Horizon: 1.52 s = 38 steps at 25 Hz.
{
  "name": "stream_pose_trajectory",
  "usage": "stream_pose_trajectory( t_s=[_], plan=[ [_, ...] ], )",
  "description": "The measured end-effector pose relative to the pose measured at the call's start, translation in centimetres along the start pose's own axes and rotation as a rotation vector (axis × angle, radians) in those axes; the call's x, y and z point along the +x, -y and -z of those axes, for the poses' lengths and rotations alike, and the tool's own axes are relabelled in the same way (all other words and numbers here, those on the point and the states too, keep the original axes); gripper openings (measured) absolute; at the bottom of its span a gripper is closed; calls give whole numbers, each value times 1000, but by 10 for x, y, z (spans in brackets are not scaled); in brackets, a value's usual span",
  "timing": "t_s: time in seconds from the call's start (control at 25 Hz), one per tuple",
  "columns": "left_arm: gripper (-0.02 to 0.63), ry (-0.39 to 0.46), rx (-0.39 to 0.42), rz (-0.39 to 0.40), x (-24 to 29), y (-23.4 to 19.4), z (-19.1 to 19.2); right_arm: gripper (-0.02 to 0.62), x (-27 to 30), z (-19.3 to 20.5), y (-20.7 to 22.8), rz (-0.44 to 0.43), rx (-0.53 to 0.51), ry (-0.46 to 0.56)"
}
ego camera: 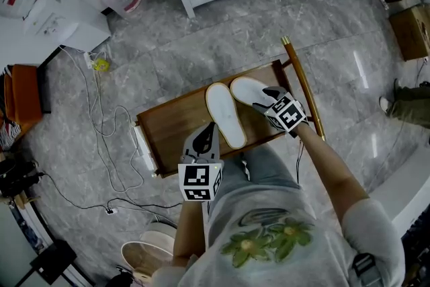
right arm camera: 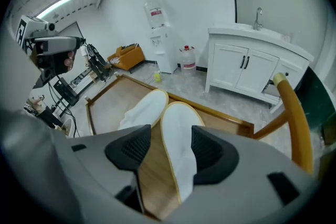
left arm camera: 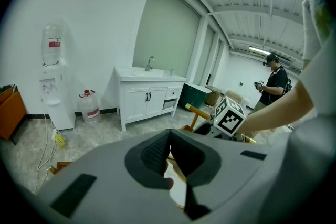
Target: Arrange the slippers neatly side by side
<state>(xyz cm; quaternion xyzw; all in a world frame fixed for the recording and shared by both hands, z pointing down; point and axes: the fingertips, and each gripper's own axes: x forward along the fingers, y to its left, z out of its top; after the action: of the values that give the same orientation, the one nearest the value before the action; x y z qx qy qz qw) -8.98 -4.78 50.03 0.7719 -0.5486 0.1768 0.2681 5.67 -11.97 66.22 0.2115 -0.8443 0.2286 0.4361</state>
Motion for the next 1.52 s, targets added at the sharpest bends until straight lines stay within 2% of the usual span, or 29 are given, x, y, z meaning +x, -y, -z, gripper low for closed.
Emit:
stream_pose_trajectory(
  t_s=[0.28, 0.68, 0.76, 1.2, 1.36, 1.52],
  plan=[
    [16, -25, -7, -8, 7, -2, 3, 239, 25, 27, 16, -17, 7, -111],
    [16, -60, -31, -14, 12, -3, 15, 94, 44, 45, 22, 9, -11, -202],
    [15, -67, -34, -14, 12, -3, 17, 35, 45, 47, 22, 10, 13, -214],
    [16, -62, -33, -3, 18, -3, 13, 28, 39, 49, 22, 16, 201, -189],
    [15, -63, -32, 2, 20, -3, 13, 28, 30, 38, 21, 29, 261, -138],
    [16, -56, -28, 6, 21, -4, 11, 28, 26, 36, 21, 47, 370, -113]
  ],
)
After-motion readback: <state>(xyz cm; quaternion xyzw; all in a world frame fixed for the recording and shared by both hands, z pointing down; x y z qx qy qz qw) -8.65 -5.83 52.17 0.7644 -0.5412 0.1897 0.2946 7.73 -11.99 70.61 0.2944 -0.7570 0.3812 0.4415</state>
